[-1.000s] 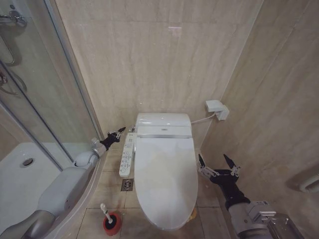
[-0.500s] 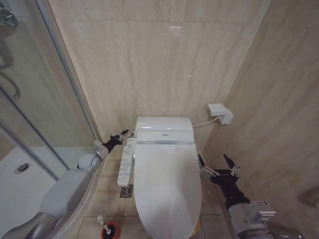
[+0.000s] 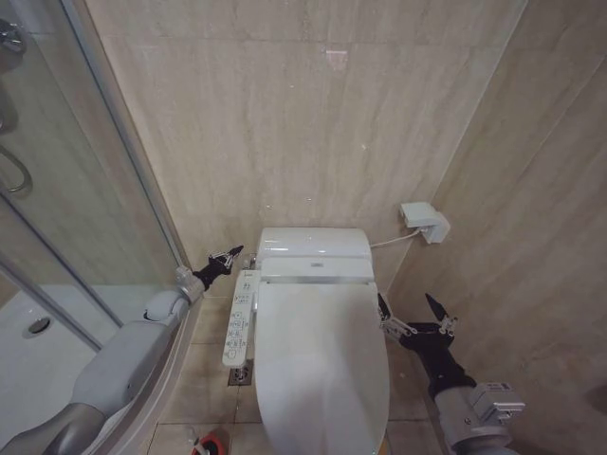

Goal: Open the toilet lid, clean the toilet bowl with a toilet brush, close the toilet lid, and flush.

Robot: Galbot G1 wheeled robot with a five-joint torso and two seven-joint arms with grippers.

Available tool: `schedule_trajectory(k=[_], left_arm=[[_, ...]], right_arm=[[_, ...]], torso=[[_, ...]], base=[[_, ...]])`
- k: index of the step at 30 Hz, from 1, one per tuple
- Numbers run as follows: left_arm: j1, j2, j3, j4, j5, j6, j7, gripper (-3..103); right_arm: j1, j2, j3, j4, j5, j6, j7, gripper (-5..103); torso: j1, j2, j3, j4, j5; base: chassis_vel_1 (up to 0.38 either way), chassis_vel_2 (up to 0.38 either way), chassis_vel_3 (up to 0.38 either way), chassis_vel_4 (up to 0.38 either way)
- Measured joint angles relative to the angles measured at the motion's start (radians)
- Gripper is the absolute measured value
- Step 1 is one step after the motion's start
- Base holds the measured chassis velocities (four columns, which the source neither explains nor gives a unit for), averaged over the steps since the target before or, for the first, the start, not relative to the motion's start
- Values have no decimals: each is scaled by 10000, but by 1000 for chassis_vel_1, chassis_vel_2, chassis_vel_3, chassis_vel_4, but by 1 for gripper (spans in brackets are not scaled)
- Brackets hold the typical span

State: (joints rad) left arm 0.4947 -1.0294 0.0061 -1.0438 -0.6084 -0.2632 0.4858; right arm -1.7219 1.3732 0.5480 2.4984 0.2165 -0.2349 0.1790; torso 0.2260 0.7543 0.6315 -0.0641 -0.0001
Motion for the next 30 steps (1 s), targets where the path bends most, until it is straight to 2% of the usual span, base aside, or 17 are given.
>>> schedule_trajectory(k=[8, 13, 18, 21, 30], left_arm=[[-15, 104, 11, 103, -22, -62, 177, 0], [136, 336, 4, 218, -123, -212, 752, 0], [331, 587, -37, 276, -204, -331, 1202, 0], [389, 703, -45, 526, -336, -441, 1683, 0], [9, 356, 48, 1659, -372, -766, 2334, 0]], right_arm=[[0, 0, 0, 0, 0, 0, 0, 100], [0, 0, 0, 0, 0, 0, 0, 100], [0, 0, 0, 0, 0, 0, 0, 100], [0, 0, 0, 0, 0, 0, 0, 100], [0, 0, 0, 0, 0, 0, 0, 100]], torso=[[1, 0, 0, 0, 1], [4, 0, 1, -3, 0], [0, 2, 0, 4, 1], [-1, 2, -1, 1, 0], [1, 2, 0, -2, 0]], base=[[-78, 80, 75, -63], [-16, 13, 12, -9], [0, 0, 0, 0], [0, 0, 0, 0], [0, 0, 0, 0]])
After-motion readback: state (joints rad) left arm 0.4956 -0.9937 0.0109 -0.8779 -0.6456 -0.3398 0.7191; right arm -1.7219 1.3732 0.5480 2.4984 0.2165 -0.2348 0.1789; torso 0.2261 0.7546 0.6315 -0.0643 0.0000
